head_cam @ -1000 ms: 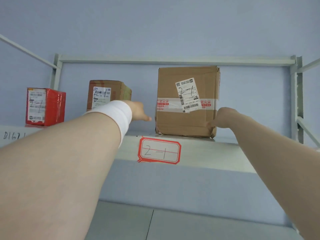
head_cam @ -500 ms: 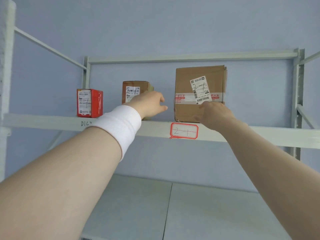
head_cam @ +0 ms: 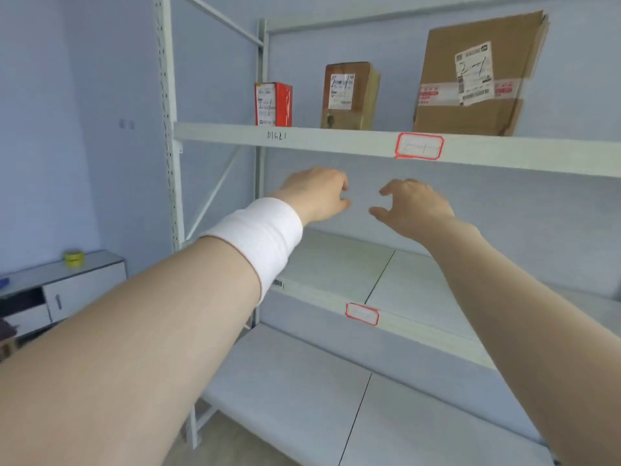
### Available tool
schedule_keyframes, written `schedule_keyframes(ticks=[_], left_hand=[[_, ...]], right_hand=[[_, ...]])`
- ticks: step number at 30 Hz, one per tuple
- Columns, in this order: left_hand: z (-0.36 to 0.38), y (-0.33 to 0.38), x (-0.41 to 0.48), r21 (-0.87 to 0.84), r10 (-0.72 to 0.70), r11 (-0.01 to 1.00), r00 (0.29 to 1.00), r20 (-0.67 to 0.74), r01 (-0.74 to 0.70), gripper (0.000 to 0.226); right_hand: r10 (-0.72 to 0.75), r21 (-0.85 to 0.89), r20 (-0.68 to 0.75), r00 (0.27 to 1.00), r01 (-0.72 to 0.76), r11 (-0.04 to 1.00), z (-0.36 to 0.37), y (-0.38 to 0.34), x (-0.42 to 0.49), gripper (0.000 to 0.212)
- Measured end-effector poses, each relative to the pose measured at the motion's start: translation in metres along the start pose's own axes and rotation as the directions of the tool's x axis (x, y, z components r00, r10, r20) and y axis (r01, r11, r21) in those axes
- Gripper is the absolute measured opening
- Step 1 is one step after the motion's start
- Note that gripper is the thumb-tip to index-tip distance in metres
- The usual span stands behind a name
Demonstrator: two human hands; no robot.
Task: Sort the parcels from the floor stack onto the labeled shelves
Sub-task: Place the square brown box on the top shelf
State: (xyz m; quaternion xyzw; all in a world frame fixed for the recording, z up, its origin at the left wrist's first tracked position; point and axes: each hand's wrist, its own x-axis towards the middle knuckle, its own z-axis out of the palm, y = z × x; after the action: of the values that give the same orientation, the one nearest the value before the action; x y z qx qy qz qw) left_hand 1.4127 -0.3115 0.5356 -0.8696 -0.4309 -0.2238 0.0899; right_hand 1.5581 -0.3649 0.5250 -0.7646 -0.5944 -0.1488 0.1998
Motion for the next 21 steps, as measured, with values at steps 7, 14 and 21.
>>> schedule_keyframes(ticks=[7, 14, 21], left_hand=[[0.045, -0.025, -0.121, 0.052, -0.102, 0.994, 0.98, 0.172, 0.094, 0.038], [0.111, -0.049, -0.273, -0.061, -0.191, 0.971, 0.901, 0.389, 0.232, 0.038], [0.153, -0.071, -0.434, -0.024, -0.358, 0.897, 0.756, 0.547, 0.442, 0.034]], right_hand=[[-0.075, 0.063, 0.212, 0.974, 0.063, 0.996, 0.068, -0.046, -0.094, 0.048], [-0.144, -0.017, 0.445, 0.884, 0.169, 0.986, 0.151, -0.093, -0.216, 0.048], [-0.199, 0.017, 0.668, 0.717, 0.253, 0.967, 0.215, -0.138, -0.351, 0.046]])
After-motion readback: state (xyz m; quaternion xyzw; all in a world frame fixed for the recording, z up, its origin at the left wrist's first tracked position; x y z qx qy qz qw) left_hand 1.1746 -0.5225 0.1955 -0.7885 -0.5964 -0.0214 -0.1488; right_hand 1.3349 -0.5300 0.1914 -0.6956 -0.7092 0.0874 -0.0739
